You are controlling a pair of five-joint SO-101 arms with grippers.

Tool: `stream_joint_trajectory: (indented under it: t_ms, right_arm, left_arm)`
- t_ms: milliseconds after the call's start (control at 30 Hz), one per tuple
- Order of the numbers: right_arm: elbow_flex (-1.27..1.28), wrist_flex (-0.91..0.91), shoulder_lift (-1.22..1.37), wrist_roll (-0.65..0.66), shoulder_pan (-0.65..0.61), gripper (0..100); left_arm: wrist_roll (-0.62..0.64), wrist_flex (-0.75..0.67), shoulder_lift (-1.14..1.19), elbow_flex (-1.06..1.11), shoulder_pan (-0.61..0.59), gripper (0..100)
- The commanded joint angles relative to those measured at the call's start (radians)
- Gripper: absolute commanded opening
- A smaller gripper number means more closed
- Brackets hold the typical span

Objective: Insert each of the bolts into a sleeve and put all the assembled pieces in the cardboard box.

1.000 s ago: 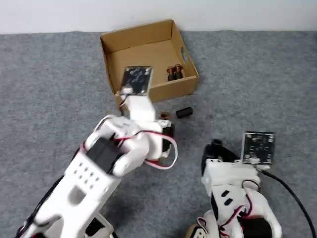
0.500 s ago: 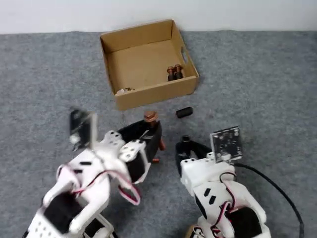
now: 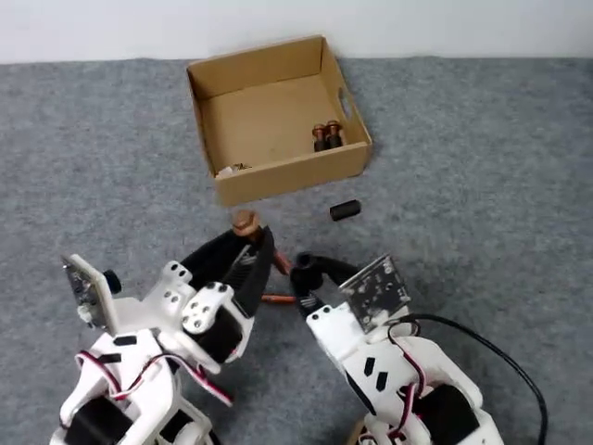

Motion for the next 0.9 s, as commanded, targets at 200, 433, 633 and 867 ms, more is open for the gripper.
stream_joint_trajectory:
  t_ms: [200,433,633,867]
  right_arm:
    - [-0.055,-0.054,-0.007,0.089,-0.045,0.9]
    - [-0.055,-0.12,-0.005,0.143,-0.048,0.9]
    - [-0.057,-0.12,-0.005,0.16,-0.05,0.9]
    - [-0.057,-0.12,-0.005,0.16,-0.05,0.9]
  left_arm:
    - [0.046,-0.114,-0.021,0.064,-0.043,0]
    - [0.051,-0.11,-0.025,0.133,-0.005,0]
    - [0.049,-0.158,-0.021,0.165,-0.012,0]
    - [0.051,-0.184,-0.021,0.182,-0.006,0]
